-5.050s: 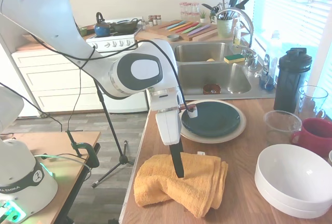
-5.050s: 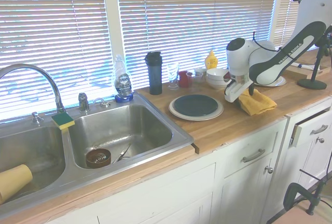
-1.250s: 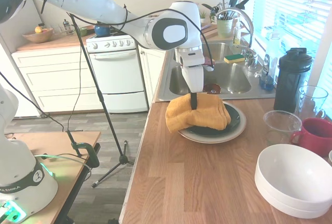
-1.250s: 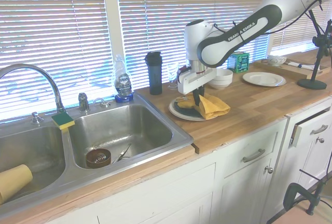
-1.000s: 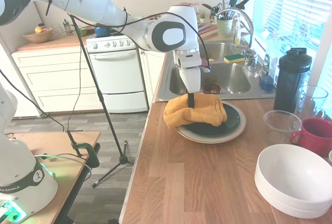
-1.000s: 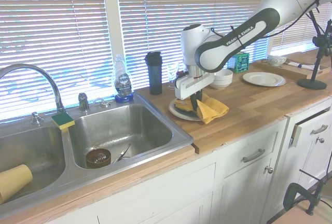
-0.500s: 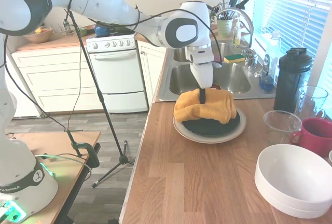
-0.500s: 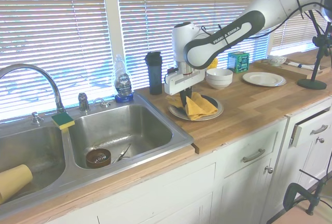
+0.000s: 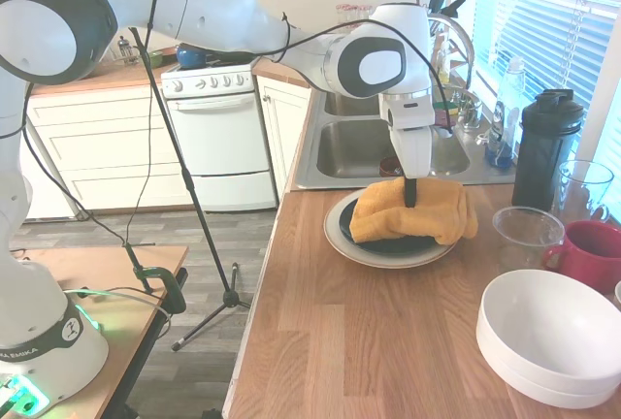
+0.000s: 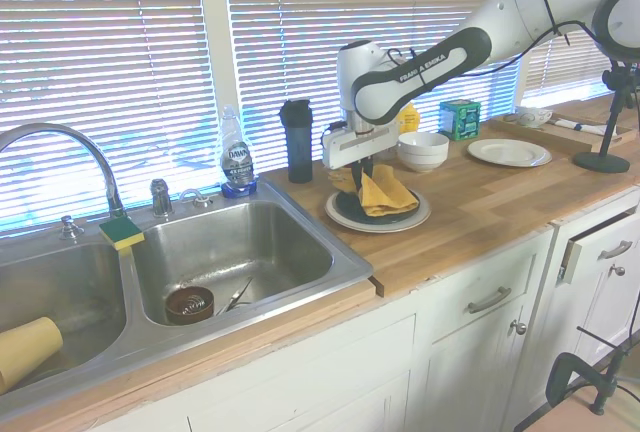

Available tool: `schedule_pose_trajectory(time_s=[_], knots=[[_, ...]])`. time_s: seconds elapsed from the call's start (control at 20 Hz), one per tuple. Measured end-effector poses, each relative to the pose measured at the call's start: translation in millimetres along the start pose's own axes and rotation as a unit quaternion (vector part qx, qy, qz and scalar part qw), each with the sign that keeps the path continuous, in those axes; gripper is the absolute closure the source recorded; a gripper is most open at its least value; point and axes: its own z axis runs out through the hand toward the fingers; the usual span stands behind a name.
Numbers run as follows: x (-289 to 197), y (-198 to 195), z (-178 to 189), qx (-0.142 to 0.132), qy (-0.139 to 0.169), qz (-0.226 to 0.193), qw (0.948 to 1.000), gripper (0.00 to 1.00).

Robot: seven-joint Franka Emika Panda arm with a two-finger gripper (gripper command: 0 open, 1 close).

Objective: Wipe the blue plate in clockwise motion

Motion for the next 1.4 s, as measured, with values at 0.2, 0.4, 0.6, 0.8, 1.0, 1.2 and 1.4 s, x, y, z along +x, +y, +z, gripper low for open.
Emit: schedule_pose_trajectory(time_s=[0.2, 0.4, 0.6, 0.8, 1.0, 1.2, 1.4], knots=[[13.1, 16.7, 0.0, -0.006, 0.002, 0.012, 0.9999, 1.00], [5.9, 45.0, -0.2, -0.010, 0.002, 0.012, 0.9999, 1.00], [-14.1, 74.0, -2.0, -0.015, 0.000, 0.003, 0.9999, 1.00], [-44.3, 88.4, -2.2, -0.016, -0.003, -0.017, 0.9997, 1.00], [-77.2, 82.3, -1.1, -0.016, -0.003, -0.039, 0.9991, 1.00], [-107.3, 71.2, -5.1, -0.013, 0.001, -0.051, 0.9986, 1.00], [-121.3, 58.1, -8.2, -0.008, 0.003, -0.056, 0.9984, 1.00]])
